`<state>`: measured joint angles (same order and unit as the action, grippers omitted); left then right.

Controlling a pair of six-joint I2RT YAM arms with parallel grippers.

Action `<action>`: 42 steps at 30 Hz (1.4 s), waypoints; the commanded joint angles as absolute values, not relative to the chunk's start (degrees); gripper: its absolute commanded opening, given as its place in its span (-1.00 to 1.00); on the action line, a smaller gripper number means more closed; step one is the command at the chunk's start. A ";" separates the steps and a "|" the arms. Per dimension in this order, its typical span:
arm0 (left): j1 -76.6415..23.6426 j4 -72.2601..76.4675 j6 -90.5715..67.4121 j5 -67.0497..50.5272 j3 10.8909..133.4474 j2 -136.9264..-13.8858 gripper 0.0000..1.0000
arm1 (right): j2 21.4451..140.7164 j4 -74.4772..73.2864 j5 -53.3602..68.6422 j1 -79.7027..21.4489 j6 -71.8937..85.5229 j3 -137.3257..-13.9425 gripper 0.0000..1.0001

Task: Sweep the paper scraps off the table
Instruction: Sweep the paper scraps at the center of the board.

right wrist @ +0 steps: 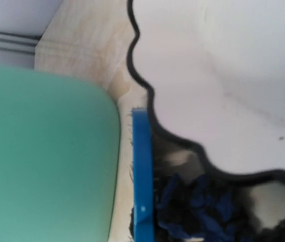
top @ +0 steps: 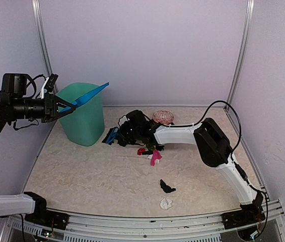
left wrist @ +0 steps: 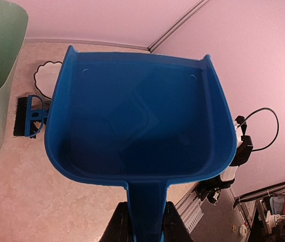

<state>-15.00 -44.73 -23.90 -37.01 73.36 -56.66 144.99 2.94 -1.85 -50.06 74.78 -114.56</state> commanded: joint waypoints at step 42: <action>-29.78 -34.77 -29.08 -20.46 74.19 -58.35 -1.00 | 79.92 -4.33 -0.08 -38.63 55.74 -52.07 -1.00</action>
<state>-26.02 -38.89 -28.45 -25.19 73.28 -57.84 84.95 -0.21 -1.54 -39.11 63.35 -51.16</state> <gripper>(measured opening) 0.158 0.043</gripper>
